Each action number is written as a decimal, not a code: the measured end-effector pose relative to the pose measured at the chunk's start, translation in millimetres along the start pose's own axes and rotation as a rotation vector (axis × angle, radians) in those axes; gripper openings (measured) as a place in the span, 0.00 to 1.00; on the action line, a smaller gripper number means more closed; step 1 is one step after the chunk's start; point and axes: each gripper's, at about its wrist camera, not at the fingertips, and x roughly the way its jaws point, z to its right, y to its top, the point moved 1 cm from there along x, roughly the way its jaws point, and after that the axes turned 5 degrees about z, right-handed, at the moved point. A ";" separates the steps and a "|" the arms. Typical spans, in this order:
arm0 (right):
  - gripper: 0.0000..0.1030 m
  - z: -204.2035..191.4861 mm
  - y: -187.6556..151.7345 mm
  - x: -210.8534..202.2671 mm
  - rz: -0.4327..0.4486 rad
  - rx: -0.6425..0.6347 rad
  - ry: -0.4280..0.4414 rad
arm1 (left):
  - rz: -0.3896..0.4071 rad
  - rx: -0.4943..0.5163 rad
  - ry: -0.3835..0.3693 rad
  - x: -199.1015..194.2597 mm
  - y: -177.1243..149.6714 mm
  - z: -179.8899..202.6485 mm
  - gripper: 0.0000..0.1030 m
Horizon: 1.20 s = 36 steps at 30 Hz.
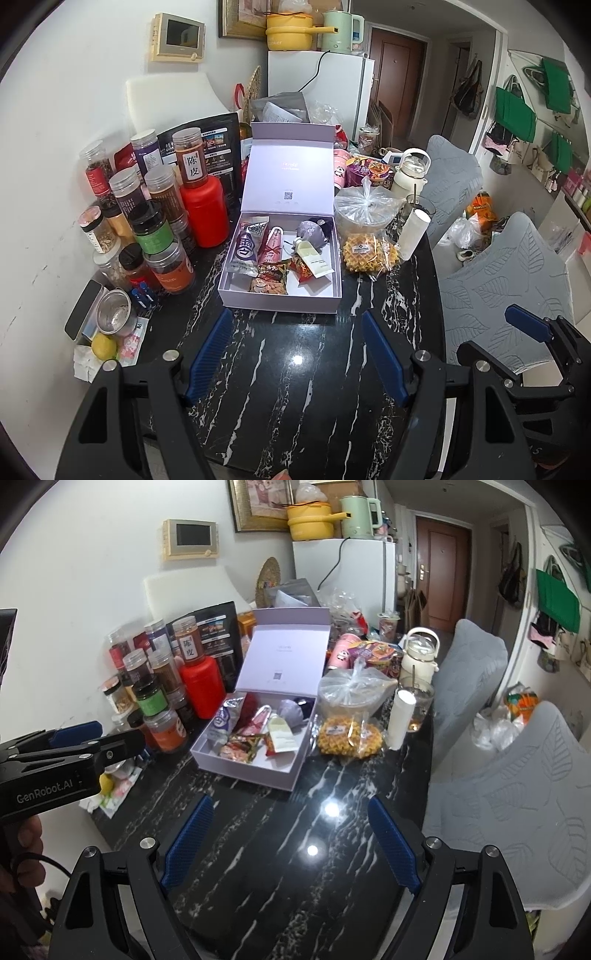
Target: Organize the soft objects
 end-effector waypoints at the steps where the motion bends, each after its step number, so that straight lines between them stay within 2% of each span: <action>1: 0.84 0.1 0.3 0.1 0.000 -0.002 0.001 | 0.000 -0.001 0.002 -0.4 -0.1 -0.1 0.70; 25: 0.84 -10.1 -3.4 -3.8 0.003 -0.034 0.010 | 0.002 0.025 0.010 -9.3 -3.2 0.4 0.70; 36: 0.84 -7.8 -3.5 -6.4 0.007 -0.034 0.008 | -0.004 0.034 -0.009 -11.3 -4.3 3.5 0.70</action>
